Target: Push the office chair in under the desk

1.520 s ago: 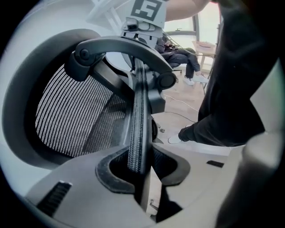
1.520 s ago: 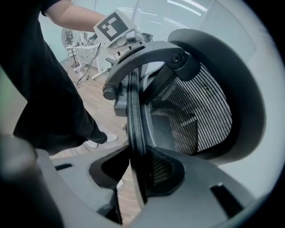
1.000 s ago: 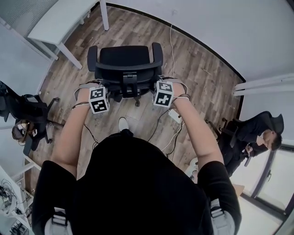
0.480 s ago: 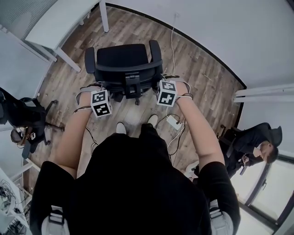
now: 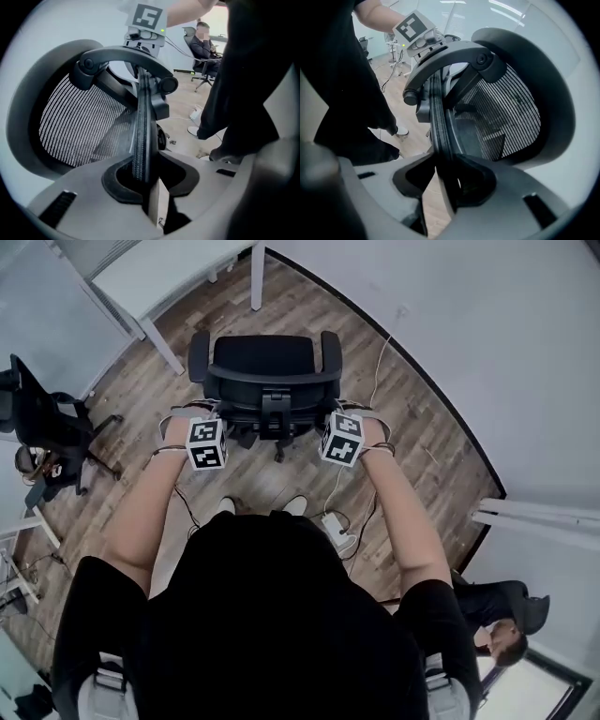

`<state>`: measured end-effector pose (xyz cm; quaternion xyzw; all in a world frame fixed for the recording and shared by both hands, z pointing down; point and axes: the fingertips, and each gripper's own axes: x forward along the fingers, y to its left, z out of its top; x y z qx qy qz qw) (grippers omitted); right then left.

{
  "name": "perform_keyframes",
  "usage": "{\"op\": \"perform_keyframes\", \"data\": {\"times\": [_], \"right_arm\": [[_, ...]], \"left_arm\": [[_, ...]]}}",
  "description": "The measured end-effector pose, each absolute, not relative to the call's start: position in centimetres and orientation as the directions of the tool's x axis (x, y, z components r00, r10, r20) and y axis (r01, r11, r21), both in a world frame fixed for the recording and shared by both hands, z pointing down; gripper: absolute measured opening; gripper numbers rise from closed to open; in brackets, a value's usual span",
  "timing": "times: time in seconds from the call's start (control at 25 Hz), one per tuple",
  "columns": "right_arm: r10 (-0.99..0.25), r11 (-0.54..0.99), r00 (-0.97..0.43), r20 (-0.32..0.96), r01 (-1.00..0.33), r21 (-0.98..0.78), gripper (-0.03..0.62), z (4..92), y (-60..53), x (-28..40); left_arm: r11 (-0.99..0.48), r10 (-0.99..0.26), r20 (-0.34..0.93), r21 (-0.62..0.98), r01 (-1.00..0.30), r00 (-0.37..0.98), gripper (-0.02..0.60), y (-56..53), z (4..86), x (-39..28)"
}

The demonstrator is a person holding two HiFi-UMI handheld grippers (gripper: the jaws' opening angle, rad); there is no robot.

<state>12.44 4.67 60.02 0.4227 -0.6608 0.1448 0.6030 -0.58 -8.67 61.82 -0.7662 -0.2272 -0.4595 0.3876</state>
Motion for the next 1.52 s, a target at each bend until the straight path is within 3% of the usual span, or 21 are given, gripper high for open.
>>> {"op": "perform_keyframes", "data": {"times": [1.0, 1.52], "right_arm": [[-0.460, 0.758, 0.001, 0.888, -0.521, 0.394, 0.138, 60.0, -0.8, 26.8], [-0.417, 0.814, -0.035, 0.908, -0.460, 0.356, 0.138, 60.2, -4.6, 33.4]], "left_arm": [[-0.765, -0.116, 0.891, -0.362, 0.533, 0.439, 0.083, -10.8, 62.2, 11.1], [-0.820, -0.133, 0.901, -0.334, 0.464, 0.413, 0.078, -13.0, 62.3, 16.6]]}}
